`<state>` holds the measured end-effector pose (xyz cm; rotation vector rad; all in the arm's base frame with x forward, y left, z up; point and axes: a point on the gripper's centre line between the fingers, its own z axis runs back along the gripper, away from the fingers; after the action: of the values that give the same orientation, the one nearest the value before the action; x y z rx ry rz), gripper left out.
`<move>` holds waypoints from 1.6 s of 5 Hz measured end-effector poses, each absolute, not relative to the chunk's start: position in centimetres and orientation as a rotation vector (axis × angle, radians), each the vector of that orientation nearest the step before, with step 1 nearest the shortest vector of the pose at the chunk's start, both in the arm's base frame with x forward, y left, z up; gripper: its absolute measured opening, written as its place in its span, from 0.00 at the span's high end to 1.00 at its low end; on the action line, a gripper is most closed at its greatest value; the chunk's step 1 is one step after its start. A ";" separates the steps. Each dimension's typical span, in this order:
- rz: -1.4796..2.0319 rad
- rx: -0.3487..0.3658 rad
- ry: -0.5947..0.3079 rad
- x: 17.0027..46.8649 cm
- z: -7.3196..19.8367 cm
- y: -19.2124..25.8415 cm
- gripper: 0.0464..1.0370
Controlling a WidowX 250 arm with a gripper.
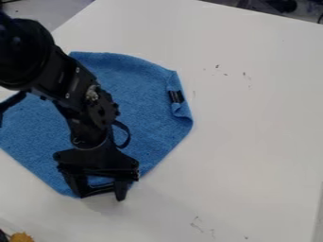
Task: Fold the cloth from bottom right to top left
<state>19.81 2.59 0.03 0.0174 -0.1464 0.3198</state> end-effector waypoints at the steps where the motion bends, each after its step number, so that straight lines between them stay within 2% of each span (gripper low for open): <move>1: 0.321 0.031 -0.156 19.9 0.0 2.6 0.23; 3: 0.271 0.083 -0.187 20.5 0.3 2.8 0.37; 4: 0.253 0.139 -0.127 21.0 1.7 3.2 0.57; 5: 0.256 0.180 -0.088 21.9 3.8 3.5 0.82; 6: 0.253 0.199 -0.064 22.5 5.0 3.9 0.97; 7: 0.263 0.214 -0.080 23.0 5.5 5.0 0.97; 8: 0.292 0.177 -0.081 22.7 5.0 4.7 0.82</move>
<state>22.70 4.75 4.97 0.1768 -0.0815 0.2920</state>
